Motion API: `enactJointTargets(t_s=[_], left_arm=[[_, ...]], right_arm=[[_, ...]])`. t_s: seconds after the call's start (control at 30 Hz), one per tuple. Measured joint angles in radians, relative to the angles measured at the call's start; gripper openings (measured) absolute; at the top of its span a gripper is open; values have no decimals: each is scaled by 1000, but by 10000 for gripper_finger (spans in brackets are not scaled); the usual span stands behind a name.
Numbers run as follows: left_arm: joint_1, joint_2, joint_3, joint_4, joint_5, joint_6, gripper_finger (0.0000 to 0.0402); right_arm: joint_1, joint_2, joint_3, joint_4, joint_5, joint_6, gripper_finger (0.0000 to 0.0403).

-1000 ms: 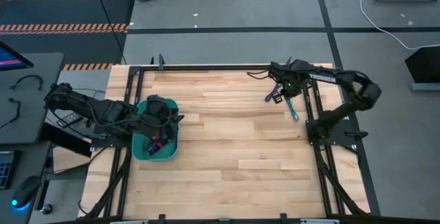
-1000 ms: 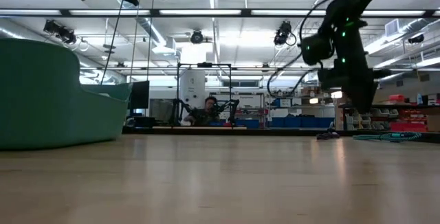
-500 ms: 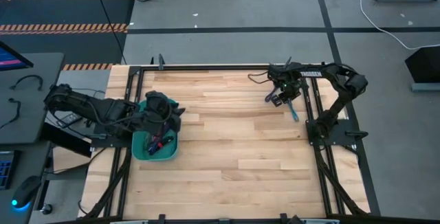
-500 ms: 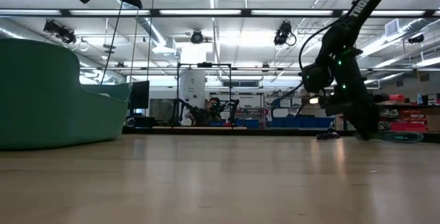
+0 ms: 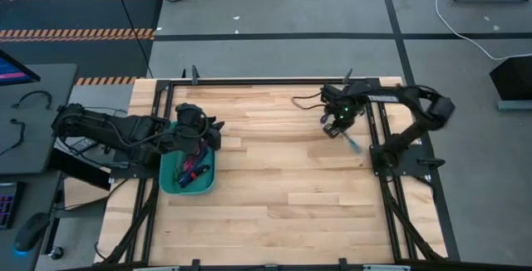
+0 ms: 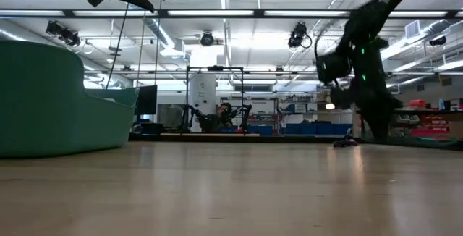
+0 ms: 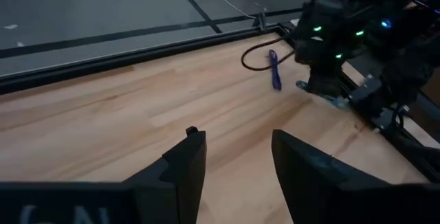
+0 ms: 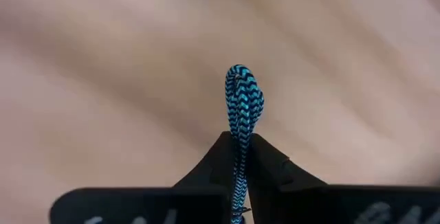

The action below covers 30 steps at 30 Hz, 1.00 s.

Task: Pick and place USB-C Cables
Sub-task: Put the blue charger cable into the blue bin

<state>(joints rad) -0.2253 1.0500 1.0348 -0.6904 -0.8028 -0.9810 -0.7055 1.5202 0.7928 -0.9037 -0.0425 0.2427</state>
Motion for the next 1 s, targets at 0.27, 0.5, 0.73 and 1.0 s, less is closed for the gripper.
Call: enactJointTargets(t_s=[0.27, 0.5, 0.73, 1.0], left_arm=[[0, 0, 0, 44, 34, 87, 172], [0, 37, 0, 254, 178, 424, 172], [0, 100, -1, 453, 219, 550, 201], [7, 141, 0, 512, 352, 564, 268]], right_arm=[[243, -254, 9, 543, -350, 286, 15], [550, -215, 12, 1526, -123, 203, 15], [667, -101, 140, 1688, 34, 89, 17], [685, -15, 310, 1474, 38, -38, 18]])
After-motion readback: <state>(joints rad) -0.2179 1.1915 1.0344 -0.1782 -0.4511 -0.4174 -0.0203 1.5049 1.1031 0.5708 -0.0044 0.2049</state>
